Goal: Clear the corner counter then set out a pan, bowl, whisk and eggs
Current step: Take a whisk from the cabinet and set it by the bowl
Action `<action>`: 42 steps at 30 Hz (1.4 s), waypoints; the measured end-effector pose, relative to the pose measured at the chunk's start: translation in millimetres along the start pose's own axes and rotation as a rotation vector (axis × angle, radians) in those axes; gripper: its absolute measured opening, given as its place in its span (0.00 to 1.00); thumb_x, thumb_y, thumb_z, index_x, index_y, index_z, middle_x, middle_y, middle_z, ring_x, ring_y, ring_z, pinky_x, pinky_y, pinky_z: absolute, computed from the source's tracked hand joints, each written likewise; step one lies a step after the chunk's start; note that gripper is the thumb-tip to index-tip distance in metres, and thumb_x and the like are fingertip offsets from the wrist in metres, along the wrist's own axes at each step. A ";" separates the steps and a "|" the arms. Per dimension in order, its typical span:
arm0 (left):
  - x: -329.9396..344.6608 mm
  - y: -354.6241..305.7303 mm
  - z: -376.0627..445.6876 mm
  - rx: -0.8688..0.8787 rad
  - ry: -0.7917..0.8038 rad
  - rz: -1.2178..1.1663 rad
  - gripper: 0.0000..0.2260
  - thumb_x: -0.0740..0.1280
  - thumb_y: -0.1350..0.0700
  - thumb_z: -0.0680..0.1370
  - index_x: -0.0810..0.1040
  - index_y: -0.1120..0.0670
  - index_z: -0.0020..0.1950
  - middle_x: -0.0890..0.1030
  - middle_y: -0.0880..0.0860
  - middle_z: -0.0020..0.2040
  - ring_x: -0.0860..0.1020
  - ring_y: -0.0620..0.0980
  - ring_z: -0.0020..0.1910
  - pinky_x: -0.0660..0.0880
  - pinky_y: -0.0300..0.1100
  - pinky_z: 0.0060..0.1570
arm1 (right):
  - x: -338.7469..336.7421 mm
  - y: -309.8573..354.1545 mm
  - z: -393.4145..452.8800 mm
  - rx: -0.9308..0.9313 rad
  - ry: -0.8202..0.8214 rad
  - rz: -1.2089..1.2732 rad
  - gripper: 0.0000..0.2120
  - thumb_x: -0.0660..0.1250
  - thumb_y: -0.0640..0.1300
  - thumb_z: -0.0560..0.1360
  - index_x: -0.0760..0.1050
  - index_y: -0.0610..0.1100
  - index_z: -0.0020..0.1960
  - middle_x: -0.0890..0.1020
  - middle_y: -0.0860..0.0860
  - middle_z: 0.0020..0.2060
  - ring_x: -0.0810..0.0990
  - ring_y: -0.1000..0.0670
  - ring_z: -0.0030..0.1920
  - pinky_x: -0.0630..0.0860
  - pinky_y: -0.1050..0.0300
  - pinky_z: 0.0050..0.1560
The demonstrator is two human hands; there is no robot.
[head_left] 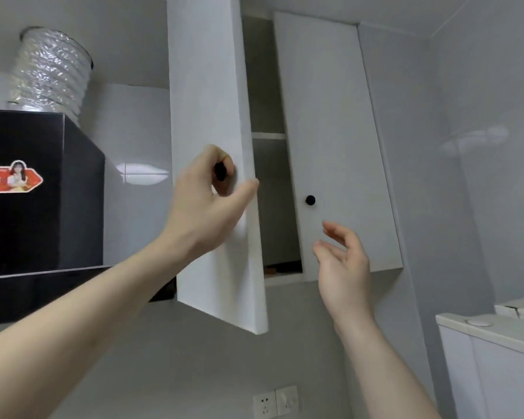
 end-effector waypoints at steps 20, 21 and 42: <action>-44.2 -75.0 4.0 0.415 0.034 0.718 0.24 0.68 0.48 0.69 0.71 0.54 0.63 0.70 0.53 0.66 0.67 0.56 0.66 0.63 0.46 0.65 | 52.0 -43.8 25.7 0.094 0.150 -0.137 0.18 0.64 0.39 0.78 0.73 0.52 0.65 0.76 0.57 0.64 0.79 0.53 0.59 0.70 0.66 0.47; -26.4 -74.5 6.7 0.416 0.086 0.714 0.23 0.68 0.48 0.69 0.71 0.54 0.62 0.70 0.52 0.65 0.68 0.56 0.64 0.66 0.47 0.62 | 52.2 -46.4 27.1 0.095 0.155 -0.145 0.19 0.64 0.38 0.78 0.73 0.52 0.66 0.76 0.57 0.64 0.78 0.53 0.59 0.70 0.65 0.48; 127.2 206.2 -51.6 -0.800 0.263 0.602 0.25 0.69 0.49 0.76 0.71 0.54 0.71 0.64 0.58 0.73 0.67 0.63 0.70 0.68 0.52 0.67 | 66.0 -118.4 77.4 0.129 0.237 -0.553 0.23 0.59 0.33 0.74 0.76 0.48 0.66 0.79 0.52 0.64 0.78 0.49 0.61 0.75 0.54 0.63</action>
Point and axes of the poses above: each hand's wrist, its own z-axis towards the middle knuckle, its own x-axis out of the palm, y = z × x, the point moved 5 cm from there along z, towards the middle knuckle
